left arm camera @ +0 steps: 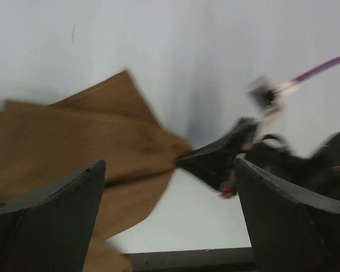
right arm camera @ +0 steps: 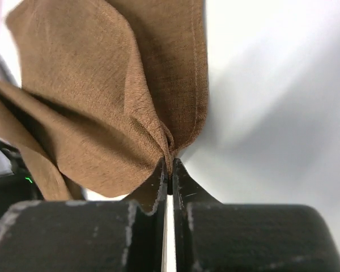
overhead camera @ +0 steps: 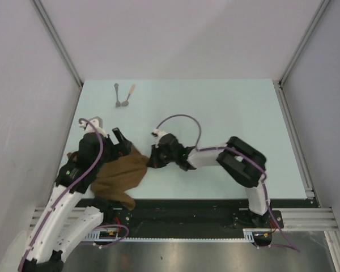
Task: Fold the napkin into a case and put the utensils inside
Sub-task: Move the crumpled napkin to the corner of the board, then pick up the crumpled napkin from the center of the board, then flatten out the crumpled napkin at the center of the board.
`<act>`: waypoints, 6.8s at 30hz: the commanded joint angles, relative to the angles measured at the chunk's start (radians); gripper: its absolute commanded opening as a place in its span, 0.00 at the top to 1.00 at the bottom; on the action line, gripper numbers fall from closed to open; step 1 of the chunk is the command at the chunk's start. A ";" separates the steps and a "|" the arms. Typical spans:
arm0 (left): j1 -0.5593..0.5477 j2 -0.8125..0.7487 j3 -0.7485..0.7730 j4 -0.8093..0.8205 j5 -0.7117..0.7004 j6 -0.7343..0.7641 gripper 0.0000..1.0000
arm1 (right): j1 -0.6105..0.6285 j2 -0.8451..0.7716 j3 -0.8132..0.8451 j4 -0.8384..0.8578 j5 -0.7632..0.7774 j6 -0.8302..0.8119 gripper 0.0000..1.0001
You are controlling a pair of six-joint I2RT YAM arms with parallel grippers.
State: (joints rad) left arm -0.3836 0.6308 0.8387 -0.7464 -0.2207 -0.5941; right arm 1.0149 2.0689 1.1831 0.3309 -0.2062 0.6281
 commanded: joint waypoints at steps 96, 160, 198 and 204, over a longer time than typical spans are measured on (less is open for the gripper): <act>-0.110 0.879 0.304 0.180 0.277 0.169 0.19 | -0.757 -0.710 -0.166 -0.886 0.345 -0.148 0.13; -0.617 1.545 0.929 0.357 -0.218 0.255 1.00 | -0.866 -0.914 -0.659 -0.553 0.269 0.139 0.80; -0.684 1.577 0.875 0.377 -0.160 0.292 0.54 | -1.081 -0.892 -0.536 -0.673 0.142 -0.107 0.45; -0.692 1.587 0.867 0.404 -0.129 0.284 0.54 | -1.079 -0.860 -0.554 -0.635 0.091 -0.099 0.46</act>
State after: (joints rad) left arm -1.0706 2.2242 1.6707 -0.3592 -0.3405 -0.2905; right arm -0.0631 1.1954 0.6384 -0.3302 -0.0814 0.5446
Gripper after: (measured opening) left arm 0.451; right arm 0.546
